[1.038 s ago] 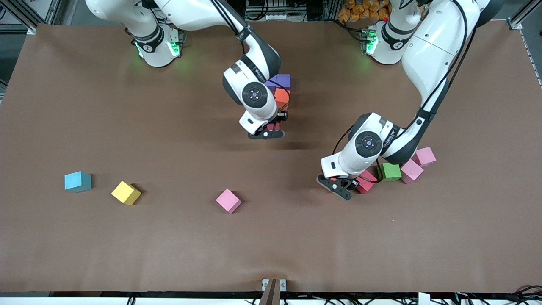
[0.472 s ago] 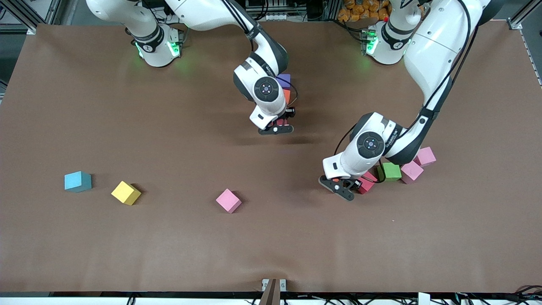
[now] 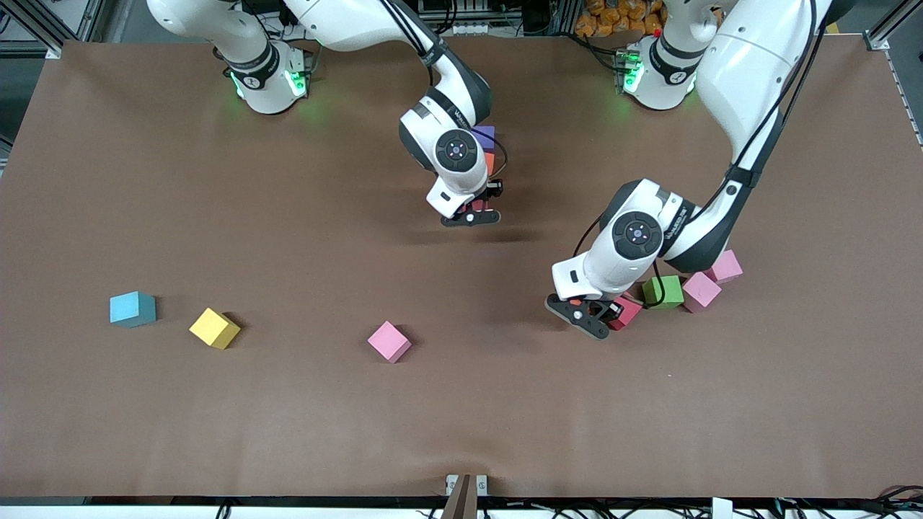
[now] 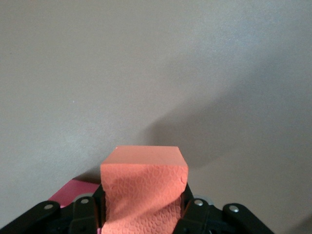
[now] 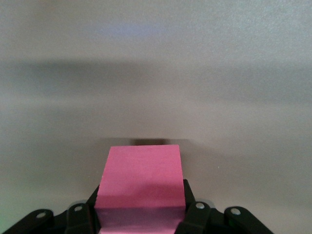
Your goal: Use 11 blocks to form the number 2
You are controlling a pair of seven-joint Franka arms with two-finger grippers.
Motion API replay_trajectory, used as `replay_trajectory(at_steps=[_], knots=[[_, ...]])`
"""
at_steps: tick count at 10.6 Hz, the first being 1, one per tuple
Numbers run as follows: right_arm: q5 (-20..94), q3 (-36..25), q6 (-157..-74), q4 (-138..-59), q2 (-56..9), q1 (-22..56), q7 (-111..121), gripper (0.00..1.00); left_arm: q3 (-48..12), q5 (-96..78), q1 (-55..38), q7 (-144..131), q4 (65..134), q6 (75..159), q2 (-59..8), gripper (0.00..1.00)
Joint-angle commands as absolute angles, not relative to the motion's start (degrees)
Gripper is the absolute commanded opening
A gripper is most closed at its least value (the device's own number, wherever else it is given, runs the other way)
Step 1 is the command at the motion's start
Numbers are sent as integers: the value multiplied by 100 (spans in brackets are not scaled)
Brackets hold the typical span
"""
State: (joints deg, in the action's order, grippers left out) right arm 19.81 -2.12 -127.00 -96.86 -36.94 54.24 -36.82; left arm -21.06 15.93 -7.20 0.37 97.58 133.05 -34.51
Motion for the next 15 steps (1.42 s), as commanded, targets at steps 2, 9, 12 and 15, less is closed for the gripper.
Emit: replay_trajectory(at_steps=[2, 9, 12, 15], knots=[[2030, -264, -12691, -9686, -3709, 5581, -3683, 37, -2136, 1441, -659, 167, 9791, 12904, -3209, 54], [2030, -255, -12621, -9703, -3762, 5687, -3560, 37, -2136, 1397, -431, 756, 9633, 12709, -3234, 58], [2030, -255, -12630, -9703, -3779, 5687, -3560, 45, -2136, 1397, -448, 756, 9633, 12700, -3234, 59], [2039, -255, -12621, -9703, -3797, 5687, -3603, 60, -2136, 1397, -510, 756, 9624, 12709, -3252, 59]])
